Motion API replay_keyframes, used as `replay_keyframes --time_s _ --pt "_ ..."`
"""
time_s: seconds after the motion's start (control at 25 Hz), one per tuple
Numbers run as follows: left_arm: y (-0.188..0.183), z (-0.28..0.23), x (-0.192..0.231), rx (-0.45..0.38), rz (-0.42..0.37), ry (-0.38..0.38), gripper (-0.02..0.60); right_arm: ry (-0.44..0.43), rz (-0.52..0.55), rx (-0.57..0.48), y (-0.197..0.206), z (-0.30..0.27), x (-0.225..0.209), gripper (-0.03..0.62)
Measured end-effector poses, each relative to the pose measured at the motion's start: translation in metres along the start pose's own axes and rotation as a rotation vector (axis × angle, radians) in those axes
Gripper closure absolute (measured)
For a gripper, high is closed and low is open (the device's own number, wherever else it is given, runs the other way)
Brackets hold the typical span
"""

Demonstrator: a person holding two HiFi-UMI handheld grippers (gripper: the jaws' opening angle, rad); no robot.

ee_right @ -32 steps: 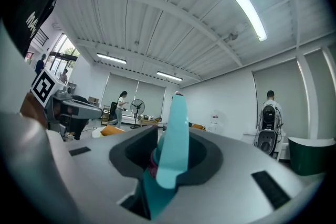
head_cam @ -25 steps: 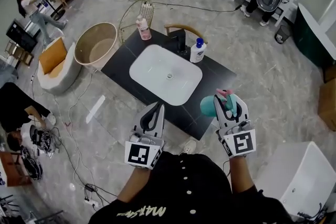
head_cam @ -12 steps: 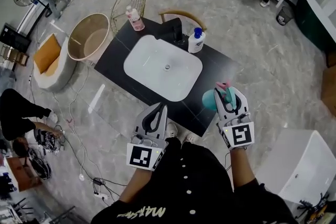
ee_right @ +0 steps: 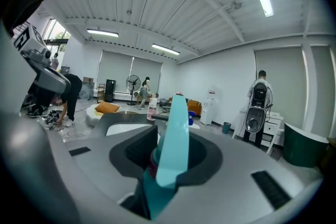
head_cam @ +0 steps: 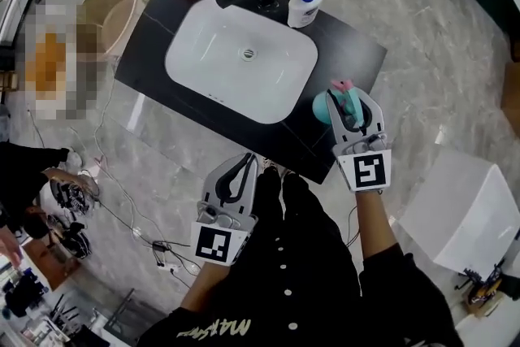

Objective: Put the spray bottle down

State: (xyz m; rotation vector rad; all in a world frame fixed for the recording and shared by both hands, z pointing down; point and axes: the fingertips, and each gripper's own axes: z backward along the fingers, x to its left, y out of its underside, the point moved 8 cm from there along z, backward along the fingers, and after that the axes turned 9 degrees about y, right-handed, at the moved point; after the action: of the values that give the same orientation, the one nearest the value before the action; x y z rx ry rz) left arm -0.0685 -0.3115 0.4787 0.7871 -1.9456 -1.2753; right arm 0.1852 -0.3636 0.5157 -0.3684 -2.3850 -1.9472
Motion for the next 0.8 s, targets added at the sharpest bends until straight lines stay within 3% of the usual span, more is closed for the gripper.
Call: replay_keyframes --time_s 0.44,0.64,0.8 --pt "0.059 -0.013 0.012 0.117 0.091 0.045 0.558 0.018 0.059 0.030 0.045 -0.043 0.012 0.491" --pt "0.075 -0.019 0.011 0.120 0.145 0.046 0.558 -0.005 0.131 0.063 0.061 -0.050 0.017 0.488" --pt "0.082 -0.021 0.008 0.134 0.156 0.053 0.558 0.003 0.100 0.041 0.066 -0.052 0.018 0.487"
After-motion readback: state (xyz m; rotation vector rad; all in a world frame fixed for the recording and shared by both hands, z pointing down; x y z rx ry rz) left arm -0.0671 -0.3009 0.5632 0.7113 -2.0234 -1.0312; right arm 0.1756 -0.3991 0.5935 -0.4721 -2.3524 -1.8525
